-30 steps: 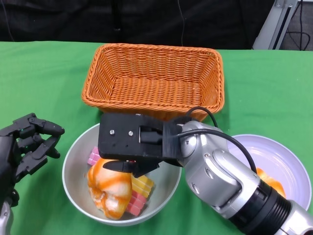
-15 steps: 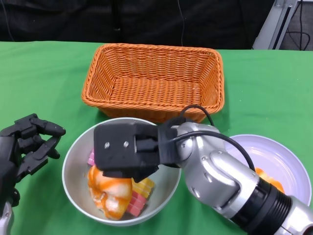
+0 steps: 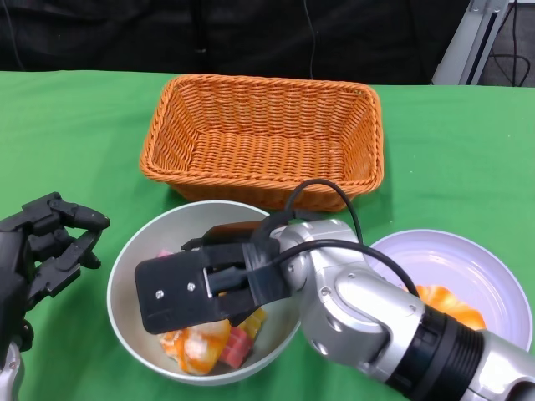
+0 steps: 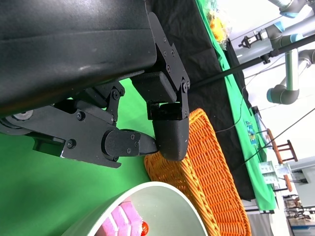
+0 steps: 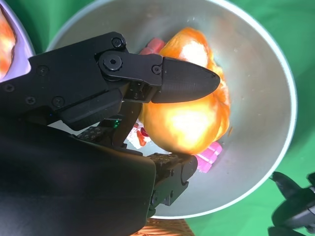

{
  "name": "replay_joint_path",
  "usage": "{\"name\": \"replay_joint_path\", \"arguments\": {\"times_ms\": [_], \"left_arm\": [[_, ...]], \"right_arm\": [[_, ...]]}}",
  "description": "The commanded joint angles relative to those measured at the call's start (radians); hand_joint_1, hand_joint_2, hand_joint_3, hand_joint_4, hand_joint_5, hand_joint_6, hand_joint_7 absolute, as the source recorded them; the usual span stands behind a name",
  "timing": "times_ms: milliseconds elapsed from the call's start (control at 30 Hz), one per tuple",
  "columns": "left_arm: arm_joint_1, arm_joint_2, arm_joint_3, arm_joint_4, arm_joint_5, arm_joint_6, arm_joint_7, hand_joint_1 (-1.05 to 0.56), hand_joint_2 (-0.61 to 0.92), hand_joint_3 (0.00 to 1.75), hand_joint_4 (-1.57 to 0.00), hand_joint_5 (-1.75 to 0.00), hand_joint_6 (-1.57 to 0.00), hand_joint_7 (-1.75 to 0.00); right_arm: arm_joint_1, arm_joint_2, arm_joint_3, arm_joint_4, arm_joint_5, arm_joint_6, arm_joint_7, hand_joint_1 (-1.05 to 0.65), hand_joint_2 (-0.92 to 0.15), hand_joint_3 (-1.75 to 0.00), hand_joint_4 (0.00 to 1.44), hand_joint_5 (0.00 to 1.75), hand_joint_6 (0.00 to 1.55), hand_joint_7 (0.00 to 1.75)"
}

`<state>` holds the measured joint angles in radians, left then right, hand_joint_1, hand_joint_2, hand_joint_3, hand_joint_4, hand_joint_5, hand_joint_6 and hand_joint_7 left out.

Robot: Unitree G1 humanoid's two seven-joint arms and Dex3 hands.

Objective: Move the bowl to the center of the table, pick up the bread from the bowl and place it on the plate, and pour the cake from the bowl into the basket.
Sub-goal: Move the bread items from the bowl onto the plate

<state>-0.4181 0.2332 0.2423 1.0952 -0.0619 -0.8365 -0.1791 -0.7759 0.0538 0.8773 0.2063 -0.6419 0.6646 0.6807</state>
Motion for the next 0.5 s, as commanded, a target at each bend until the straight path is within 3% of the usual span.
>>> {"name": "replay_joint_path", "arguments": {"times_ms": [33, 133, 300, 333, 400, 500], "left_arm": [[-0.001, 0.012, 0.003, -0.008, -0.003, -0.024, 0.018, -0.17, 0.92, 0.3, -0.81, -1.41, -0.87, -1.0], [-0.001, 0.012, 0.003, -0.007, -0.005, -0.023, 0.015, -0.18, 0.92, 0.3, -0.81, -1.42, -0.87, -1.0], [-0.002, 0.011, 0.005, -0.005, -0.01, -0.026, 0.009, -0.18, 0.92, 0.3, -0.81, -1.42, -0.87, -1.01], [-0.002, 0.012, 0.004, -0.005, -0.007, -0.028, 0.012, -0.18, 0.92, 0.3, -0.81, -1.42, -0.87, -1.01], [-0.001, 0.013, 0.002, -0.004, -0.003, -0.03, 0.016, -0.18, 0.92, 0.3, -0.81, -1.42, -0.87, -1.01], [-0.003, 0.012, 0.003, -0.003, -0.004, -0.027, 0.018, -0.18, 0.91, 0.3, -0.82, -1.42, -0.88, -1.01]], "right_arm": [[0.026, 0.007, 0.026, 0.046, -0.021, -0.004, -0.024, -1.05, -0.92, -0.57, 0.77, 0.27, 0.26, 0.01], [0.05, 0.015, 0.031, 0.062, -0.044, -0.037, -0.086, -1.0, -0.92, -0.43, 0.96, 0.41, 0.28, 0.02], [0.076, 0.028, 0.021, 0.074, -0.056, -0.056, -0.134, -0.84, -0.92, -0.28, 1.03, 0.53, 0.31, 0.02], [0.088, 0.035, 0.011, 0.068, -0.057, -0.046, -0.149, -0.79, -0.92, -0.25, 1.02, 0.61, 0.35, 0.03], [0.105, 0.045, -0.002, 0.062, -0.059, -0.035, -0.168, -0.62, -0.92, -0.15, 0.83, 1.14, 0.51, 0.04], [0.122, 0.063, -0.02, 0.061, -0.06, -0.023, -0.199, -0.46, -0.92, -0.13, 0.72, 1.47, 0.61, 0.05]]}}
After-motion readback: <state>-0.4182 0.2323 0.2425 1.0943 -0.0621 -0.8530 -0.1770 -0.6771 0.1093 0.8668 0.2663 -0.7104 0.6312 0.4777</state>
